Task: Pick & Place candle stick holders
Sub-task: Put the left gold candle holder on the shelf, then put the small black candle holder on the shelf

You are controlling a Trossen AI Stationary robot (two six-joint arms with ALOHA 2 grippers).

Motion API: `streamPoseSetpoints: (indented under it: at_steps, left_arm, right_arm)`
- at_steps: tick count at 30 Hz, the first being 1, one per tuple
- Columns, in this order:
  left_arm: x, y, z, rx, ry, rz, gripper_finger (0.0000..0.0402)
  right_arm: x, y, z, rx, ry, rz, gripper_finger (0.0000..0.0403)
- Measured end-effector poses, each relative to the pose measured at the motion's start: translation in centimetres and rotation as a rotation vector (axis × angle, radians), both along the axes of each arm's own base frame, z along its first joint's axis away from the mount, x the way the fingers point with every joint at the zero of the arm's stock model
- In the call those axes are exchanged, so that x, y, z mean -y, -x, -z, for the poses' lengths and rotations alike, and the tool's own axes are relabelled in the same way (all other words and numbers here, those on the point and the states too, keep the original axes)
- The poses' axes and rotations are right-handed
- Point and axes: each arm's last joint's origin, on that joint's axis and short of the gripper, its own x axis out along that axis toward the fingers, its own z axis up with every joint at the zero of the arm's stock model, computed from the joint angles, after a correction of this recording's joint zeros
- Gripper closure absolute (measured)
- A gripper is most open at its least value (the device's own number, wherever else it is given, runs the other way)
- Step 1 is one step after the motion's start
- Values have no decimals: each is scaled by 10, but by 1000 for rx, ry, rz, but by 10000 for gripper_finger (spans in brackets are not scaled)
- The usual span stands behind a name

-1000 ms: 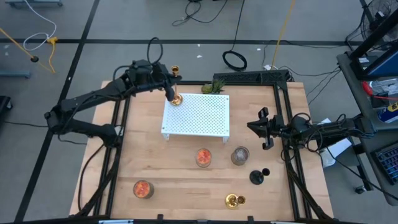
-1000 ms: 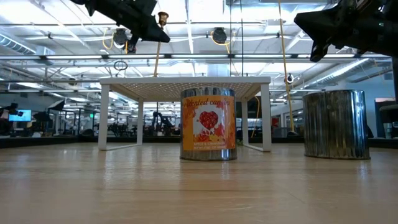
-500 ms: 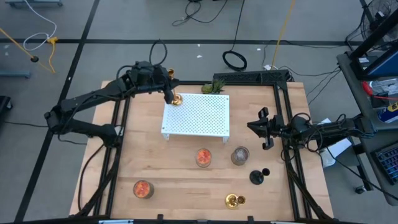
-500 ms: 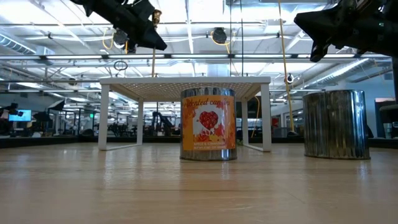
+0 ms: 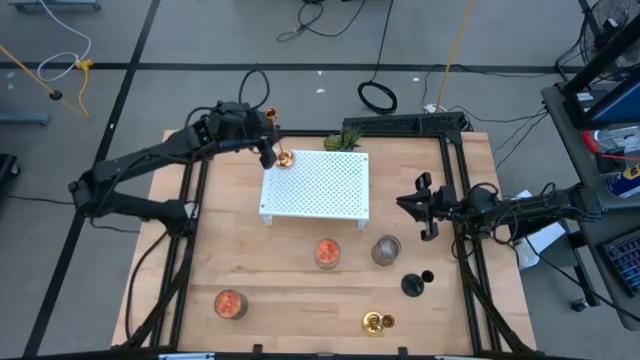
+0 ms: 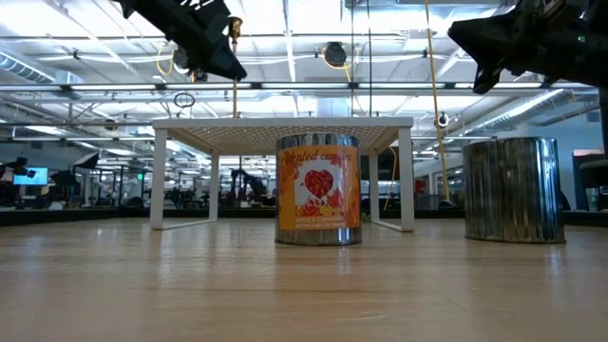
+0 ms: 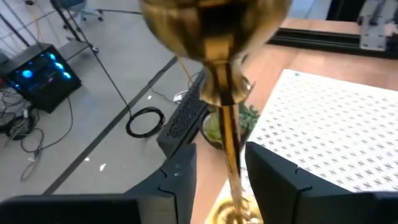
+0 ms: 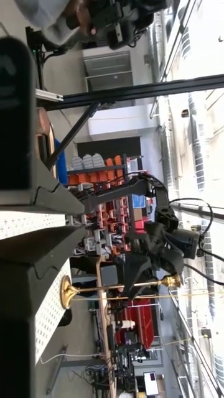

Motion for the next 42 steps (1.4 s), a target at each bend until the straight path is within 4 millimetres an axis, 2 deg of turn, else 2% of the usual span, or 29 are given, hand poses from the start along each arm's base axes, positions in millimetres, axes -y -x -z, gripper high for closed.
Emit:
streamPoseSetpoints:
  at_steps: [6, 10, 15, 21, 28, 34, 39, 42]
  left_arm:
    - [19, 10, -11, 18, -18, 53, 250]
    - [27, 18, -20, 45, -51, 75, 249]
    - [33, 30, -29, 79, -69, 74, 249]
    - [45, 49, -34, 82, -30, 80, 249]
    - [64, 66, -33, 32, 32, 135, 250]
    - [72, 68, -33, 46, 69, 195, 250]
    - [75, 65, -33, 47, 68, 215, 250]
    - [76, 65, -33, 52, 81, 217, 250]
  right_arm:
    - [-2, -2, 1, -10, 18, -52, 304]
    - [-3, -1, -3, 44, 41, -110, 268]
    - [-8, -3, -3, 37, 86, -245, 242]
    - [-15, -19, -19, 0, 160, -472, 236]
    - [-32, -34, -2, -163, 204, -688, 236]
    - [-51, -40, 8, -188, 235, -789, 236]
    - [-65, -56, -5, -185, 238, -844, 236]
    - [-73, -67, -10, -267, 219, -877, 236]
